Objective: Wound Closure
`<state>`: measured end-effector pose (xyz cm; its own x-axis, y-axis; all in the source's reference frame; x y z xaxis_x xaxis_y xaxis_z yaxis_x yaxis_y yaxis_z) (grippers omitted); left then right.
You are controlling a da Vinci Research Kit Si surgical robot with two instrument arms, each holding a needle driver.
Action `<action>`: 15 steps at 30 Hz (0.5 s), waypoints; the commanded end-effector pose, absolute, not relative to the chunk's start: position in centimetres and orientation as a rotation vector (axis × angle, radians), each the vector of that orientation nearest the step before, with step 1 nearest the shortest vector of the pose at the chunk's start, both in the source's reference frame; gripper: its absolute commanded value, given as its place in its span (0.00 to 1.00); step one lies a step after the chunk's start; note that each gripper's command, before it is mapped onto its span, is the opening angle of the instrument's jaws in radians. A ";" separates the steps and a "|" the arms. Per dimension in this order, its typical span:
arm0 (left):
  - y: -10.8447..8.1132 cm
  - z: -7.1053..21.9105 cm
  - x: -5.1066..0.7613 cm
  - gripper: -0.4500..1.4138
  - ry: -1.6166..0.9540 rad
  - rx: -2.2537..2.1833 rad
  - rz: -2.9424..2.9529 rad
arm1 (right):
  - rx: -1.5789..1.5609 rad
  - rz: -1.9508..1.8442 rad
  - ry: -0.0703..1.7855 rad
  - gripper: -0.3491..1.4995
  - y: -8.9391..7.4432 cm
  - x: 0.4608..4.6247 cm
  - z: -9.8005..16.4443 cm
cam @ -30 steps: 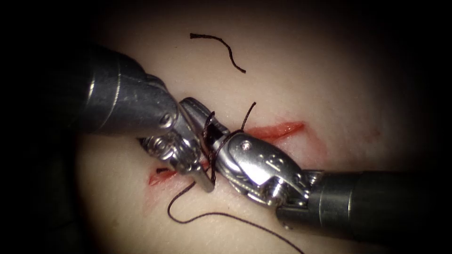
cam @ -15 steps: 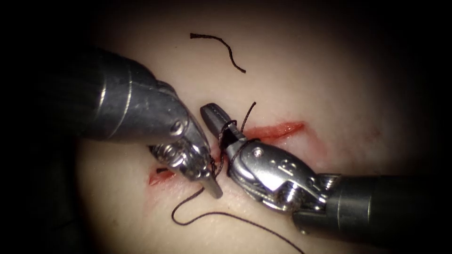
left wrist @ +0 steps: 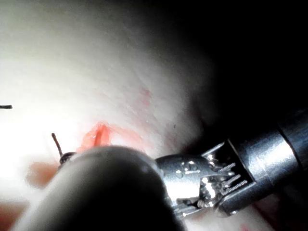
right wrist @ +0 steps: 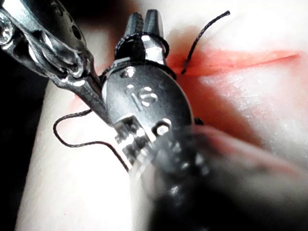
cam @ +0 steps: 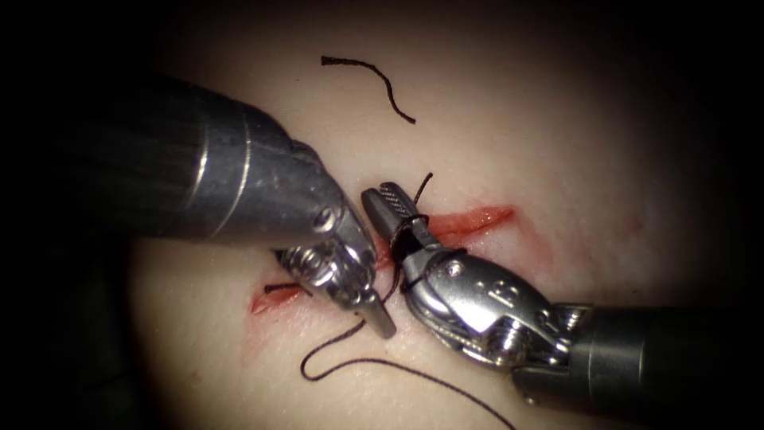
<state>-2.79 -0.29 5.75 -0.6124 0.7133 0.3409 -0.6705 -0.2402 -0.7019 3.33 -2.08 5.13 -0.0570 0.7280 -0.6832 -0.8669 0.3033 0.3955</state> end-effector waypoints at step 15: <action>-0.2 5.9 -2.98 0.05 -1.056 -0.066 1.949 | -0.191 1.409 0.855 0.22 -2.0 3.23 5.3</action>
<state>-2.95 -0.22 5.90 -0.6003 0.7245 0.3388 -0.6799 -0.2392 -0.6931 3.15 -1.97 5.29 -0.0780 0.7838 -0.6161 -0.9111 0.1948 0.3632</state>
